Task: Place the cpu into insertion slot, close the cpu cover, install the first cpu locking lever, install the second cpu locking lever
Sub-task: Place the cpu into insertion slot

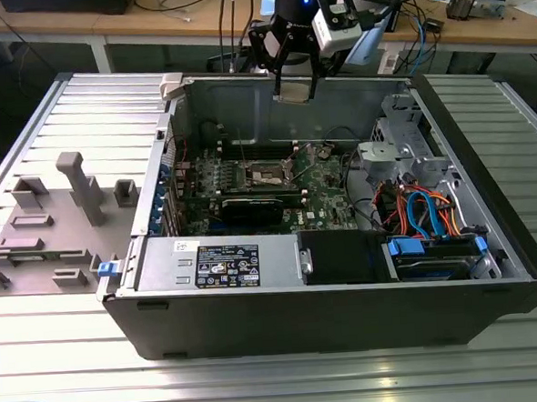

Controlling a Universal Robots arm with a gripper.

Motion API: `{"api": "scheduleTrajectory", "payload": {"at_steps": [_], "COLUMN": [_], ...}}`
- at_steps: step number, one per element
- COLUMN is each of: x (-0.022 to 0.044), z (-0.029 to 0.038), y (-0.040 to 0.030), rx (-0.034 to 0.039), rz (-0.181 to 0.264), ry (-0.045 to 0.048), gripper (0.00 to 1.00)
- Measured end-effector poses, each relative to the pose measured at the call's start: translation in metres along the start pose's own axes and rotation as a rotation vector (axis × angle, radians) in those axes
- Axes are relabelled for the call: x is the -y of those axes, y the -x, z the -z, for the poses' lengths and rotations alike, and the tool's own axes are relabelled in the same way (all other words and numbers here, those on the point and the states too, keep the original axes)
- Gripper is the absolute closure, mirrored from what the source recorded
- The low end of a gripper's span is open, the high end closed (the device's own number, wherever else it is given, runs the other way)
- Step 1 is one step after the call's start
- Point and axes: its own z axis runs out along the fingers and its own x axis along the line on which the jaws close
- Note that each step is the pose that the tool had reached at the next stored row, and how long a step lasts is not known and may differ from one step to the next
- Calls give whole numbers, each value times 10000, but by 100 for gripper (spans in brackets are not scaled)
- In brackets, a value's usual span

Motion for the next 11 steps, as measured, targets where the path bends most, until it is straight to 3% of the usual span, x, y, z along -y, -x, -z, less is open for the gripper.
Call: {"api": "scheduleTrajectory", "payload": {"at_steps": [11], "x": [0], "z": [0], "y": [0], "rx": [35], "rz": [-396], "ry": [7], "gripper": [46]}}
